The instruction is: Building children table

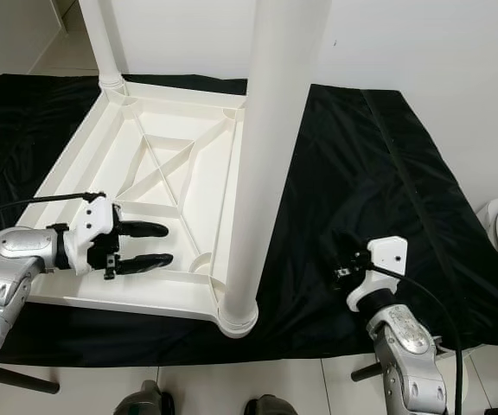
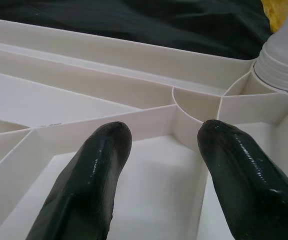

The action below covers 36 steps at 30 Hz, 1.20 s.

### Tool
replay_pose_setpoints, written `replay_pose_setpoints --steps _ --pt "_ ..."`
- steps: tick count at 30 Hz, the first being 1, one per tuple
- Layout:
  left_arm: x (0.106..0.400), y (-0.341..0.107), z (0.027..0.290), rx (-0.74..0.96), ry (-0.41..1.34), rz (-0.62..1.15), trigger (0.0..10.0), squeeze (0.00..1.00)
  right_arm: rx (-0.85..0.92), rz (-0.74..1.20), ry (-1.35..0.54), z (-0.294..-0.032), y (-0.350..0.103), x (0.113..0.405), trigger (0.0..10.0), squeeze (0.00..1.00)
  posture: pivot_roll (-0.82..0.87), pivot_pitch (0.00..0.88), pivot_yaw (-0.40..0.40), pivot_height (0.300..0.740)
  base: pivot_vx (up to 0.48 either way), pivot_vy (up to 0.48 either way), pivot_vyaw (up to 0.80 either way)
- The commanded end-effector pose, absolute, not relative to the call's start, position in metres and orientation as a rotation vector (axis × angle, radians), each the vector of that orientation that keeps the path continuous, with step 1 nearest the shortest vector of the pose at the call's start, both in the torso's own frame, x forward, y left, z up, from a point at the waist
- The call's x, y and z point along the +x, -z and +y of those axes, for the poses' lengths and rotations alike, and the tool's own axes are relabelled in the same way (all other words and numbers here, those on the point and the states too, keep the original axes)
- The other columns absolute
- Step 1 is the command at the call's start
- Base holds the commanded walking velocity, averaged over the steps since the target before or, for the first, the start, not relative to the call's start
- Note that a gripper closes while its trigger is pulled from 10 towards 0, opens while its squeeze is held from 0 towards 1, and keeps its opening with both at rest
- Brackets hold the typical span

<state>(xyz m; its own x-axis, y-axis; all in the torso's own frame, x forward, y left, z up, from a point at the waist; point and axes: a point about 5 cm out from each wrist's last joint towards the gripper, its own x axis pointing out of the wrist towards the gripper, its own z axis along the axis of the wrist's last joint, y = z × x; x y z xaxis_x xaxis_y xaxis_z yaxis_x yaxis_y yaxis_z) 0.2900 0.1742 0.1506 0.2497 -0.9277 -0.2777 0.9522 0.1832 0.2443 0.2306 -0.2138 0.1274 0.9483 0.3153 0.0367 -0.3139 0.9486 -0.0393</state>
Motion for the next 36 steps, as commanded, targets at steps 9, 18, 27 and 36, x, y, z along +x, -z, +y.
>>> replay_pose_setpoints --steps 9,18,27,36 --pt "0.278 -0.157 0.158 0.255 1.179 -0.006 10.0 0.0 -0.051 0.046 -0.88 -0.184 -0.145 0.191 10.0 0.0 0.04 0.031 -0.024 0.74 0.0 0.0 0.0" --pt "0.266 -0.162 0.146 0.226 1.234 -0.04 10.0 0.0 -0.05 0.1 -1.052 -0.174 -0.147 0.18 10.0 0.0 0.05 0.012 -0.037 0.74 0.0 0.0 0.0" --pt "0.262 -0.163 0.148 0.245 1.25 -0.008 10.0 0.0 -0.102 0.143 -1.193 -0.172 -0.152 0.174 10.0 0.0 0.05 0.002 -0.04 0.74 0.0 0.0 0.0" --pt "0.253 -0.169 0.137 0.236 1.282 -0.011 10.0 0.0 -0.124 0.059 -1.131 -0.151 -0.151 0.199 10.0 0.0 0.06 0.0 -0.049 0.74 0.0 0.0 0.0"
